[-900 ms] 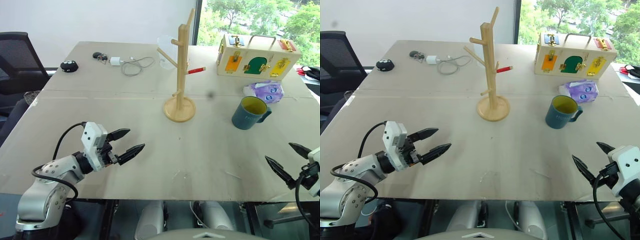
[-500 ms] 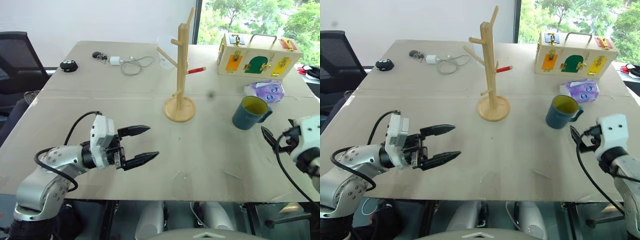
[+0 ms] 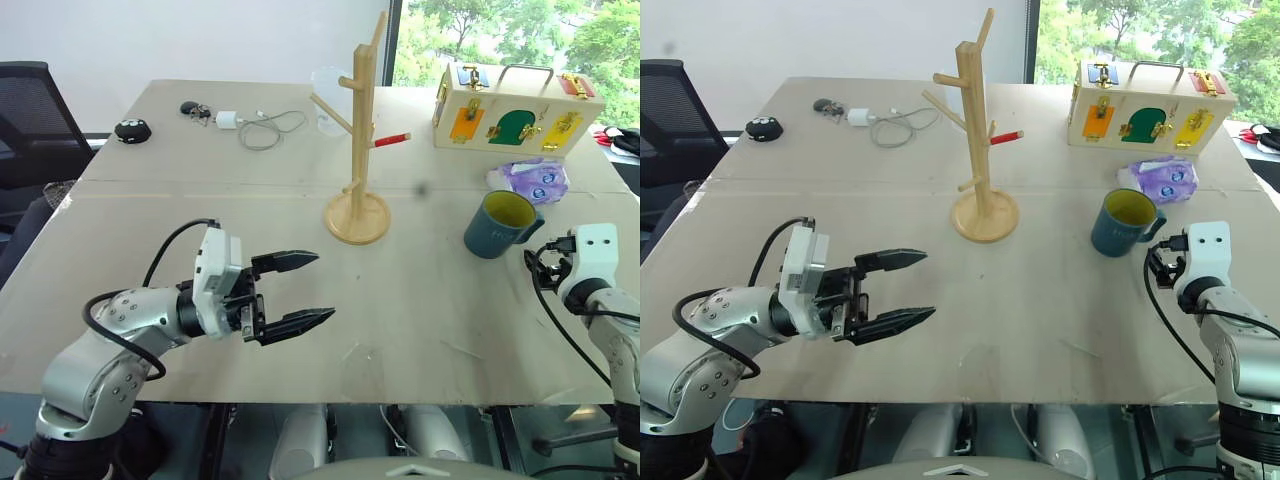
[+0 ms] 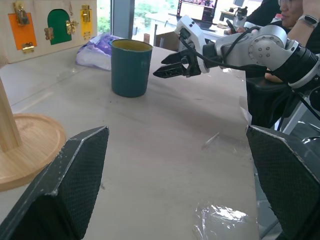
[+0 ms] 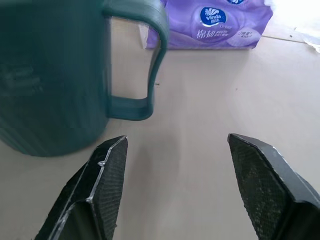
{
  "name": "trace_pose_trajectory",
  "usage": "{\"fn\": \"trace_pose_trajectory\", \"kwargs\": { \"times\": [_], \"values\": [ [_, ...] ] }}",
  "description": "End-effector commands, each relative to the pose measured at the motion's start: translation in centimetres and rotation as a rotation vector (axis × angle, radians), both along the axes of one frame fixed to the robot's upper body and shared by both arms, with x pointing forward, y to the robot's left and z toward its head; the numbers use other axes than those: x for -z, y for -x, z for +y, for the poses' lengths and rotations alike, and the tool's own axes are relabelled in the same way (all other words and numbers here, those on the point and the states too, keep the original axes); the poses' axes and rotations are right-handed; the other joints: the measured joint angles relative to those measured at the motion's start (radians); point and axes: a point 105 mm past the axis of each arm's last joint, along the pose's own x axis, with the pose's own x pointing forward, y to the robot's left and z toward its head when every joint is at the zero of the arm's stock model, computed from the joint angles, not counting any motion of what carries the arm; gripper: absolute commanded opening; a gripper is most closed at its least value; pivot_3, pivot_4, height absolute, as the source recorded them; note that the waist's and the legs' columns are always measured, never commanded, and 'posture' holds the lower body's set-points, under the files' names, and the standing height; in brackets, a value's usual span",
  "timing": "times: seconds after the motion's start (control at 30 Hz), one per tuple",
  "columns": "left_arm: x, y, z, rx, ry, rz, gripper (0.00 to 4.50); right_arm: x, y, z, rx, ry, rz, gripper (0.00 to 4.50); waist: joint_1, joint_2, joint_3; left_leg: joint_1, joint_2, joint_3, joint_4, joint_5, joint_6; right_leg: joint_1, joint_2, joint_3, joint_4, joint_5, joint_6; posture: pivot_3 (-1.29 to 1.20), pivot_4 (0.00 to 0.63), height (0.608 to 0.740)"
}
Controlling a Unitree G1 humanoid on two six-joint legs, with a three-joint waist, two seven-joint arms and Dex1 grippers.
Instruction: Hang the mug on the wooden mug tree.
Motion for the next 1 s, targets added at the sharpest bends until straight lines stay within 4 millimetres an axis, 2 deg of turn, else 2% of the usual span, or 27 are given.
{"fn": "trace_pose_trajectory", "kwargs": {
  "times": [0.03,0.47,0.57,0.63,0.73,0.9,1.0],
  "values": [
    [-1.2,0.7,-0.4,0.016,0.014,-0.060,4.50,-1.2,-0.8,0.1,-0.016,0.014,-0.064,3.20,0.000,0.000,0.000,0.000,0.000,0.000,0.001,0.000,0.000,0.000,0.000,0.000,0.000,0.000,0.000,0.00,0.150,0.740],
    [-1.6,0.5,0.1,0.010,0.035,-0.051,4.50,-1.4,-3.0,1.0,-0.035,-0.028,-0.118,3.20,0.000,0.000,0.000,0.000,0.000,0.000,0.000,0.000,0.000,0.000,0.001,0.002,0.001,0.001,0.001,0.00,0.150,0.740],
    [-1.6,0.5,0.1,0.006,0.035,-0.053,4.50,-1.4,-3.4,1.1,-0.037,-0.022,-0.125,2.37,-0.001,0.000,0.000,0.000,0.000,0.000,0.001,0.000,0.000,0.000,0.001,0.002,0.001,0.001,0.001,0.00,0.150,0.740],
    [-1.6,0.4,0.2,0.004,0.035,-0.054,4.50,-1.6,-3.6,1.2,-0.043,-0.022,-0.133,1.56,-0.002,0.000,0.000,0.000,0.000,0.000,0.001,0.000,0.000,0.000,0.001,0.002,0.001,0.001,0.001,0.00,0.150,0.740],
    [-1.7,0.4,0.2,0.000,0.034,-0.054,4.50,-1.7,-3.8,1.3,-0.050,-0.019,-0.139,0.03,-0.002,0.000,0.000,0.000,0.000,0.000,0.001,0.000,0.000,0.000,0.001,0.002,0.001,0.001,0.001,0.00,0.150,0.740],
    [-1.5,0.3,0.3,-0.006,0.037,-0.054,4.50,-2.1,-4.0,1.8,-0.084,-0.011,-0.158,0.03,-0.006,0.000,0.000,0.000,0.000,0.000,0.001,0.000,0.000,0.000,0.001,0.002,0.001,0.001,0.001,0.00,0.150,0.740],
    [-1.6,0.2,0.6,-0.023,0.057,-0.053,4.50,-3.6,-3.8,2.4,-0.128,-0.001,-0.202,0.03,-0.010,0.000,0.000,0.000,0.000,0.000,0.001,0.000,0.000,0.000,0.001,0.002,0.001,0.001,0.001,0.00,0.150,0.740]
  ]
}}
